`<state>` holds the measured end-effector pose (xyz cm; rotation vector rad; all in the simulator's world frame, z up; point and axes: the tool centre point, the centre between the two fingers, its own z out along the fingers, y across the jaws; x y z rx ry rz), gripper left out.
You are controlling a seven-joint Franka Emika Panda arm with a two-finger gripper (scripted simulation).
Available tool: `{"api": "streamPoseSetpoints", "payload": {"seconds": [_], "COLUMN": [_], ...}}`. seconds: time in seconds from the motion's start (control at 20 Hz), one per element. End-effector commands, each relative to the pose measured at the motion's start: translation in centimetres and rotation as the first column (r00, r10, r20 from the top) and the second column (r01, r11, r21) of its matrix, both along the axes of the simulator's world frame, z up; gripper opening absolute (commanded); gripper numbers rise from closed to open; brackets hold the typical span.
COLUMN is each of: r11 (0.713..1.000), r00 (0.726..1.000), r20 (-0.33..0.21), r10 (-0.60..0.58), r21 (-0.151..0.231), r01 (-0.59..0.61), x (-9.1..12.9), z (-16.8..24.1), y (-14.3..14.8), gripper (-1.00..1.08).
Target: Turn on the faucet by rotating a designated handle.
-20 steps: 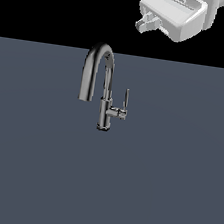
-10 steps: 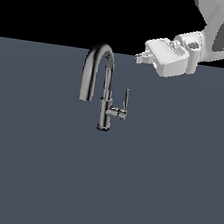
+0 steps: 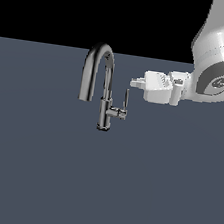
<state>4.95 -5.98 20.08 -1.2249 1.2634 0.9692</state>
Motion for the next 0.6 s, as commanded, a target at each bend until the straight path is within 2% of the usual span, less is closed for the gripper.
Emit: {"api": "streamPoseSetpoints", "payload": {"seconds": [0.0, 0.25, 0.55], "r11": [0.998, 0.992, 0.988], "r00": [0.999, 0.994, 0.991], "r20": [-0.031, -0.074, -0.092], "r10": [-0.037, -0.081, -0.098], "r21": [0.039, 0.088, 0.107], "r01": [0.038, 0.088, 0.108], "x": [0.2, 0.3, 0.4], "z": [-1.4, -3.3, -4.0], "y": [0.2, 0.5, 0.8], "gripper": [-1.00, -1.00, -1.00]}}
